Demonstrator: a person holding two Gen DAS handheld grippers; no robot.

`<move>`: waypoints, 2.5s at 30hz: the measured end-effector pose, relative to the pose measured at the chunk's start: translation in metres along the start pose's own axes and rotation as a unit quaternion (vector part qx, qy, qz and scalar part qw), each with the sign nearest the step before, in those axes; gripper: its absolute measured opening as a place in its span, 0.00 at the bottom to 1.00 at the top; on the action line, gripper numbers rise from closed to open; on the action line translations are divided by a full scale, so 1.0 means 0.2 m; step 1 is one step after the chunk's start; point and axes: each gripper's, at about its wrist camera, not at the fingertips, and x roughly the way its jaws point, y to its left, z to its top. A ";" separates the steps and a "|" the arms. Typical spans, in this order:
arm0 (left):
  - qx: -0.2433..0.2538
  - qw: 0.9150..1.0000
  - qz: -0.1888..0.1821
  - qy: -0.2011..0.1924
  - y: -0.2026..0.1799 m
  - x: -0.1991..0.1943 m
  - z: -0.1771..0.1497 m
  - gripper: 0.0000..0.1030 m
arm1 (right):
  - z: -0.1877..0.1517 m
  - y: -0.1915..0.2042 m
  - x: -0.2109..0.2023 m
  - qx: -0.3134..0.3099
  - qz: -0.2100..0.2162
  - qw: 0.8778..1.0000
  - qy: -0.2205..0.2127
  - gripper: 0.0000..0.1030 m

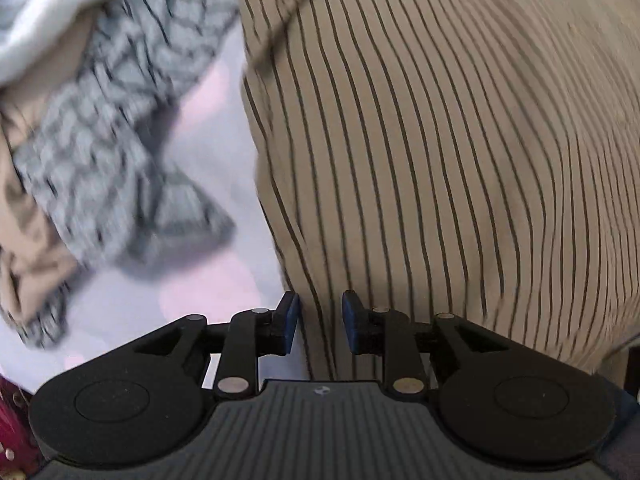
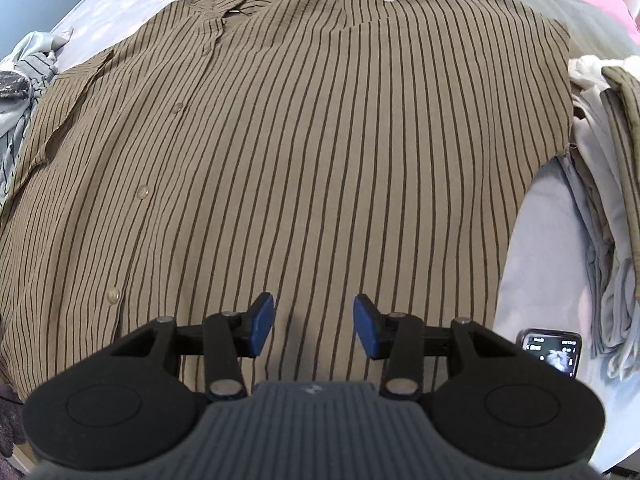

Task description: Fold clothes

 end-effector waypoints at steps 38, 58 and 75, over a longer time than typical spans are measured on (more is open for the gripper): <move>-0.146 0.954 -0.039 -0.260 0.09 -0.45 0.58 0.25 | 0.59 -0.95 -0.23 0.230 -0.069 0.944 -0.226 0.51; -0.141 0.964 0.005 -0.226 0.02 -0.25 0.91 0.27 | 1.04 -1.28 0.28 0.245 -0.084 0.953 -0.155 0.25; -0.102 0.969 -0.037 -0.223 -0.07 -0.30 0.88 0.29 | 1.19 -0.62 0.01 0.064 -0.059 0.979 -0.185 0.02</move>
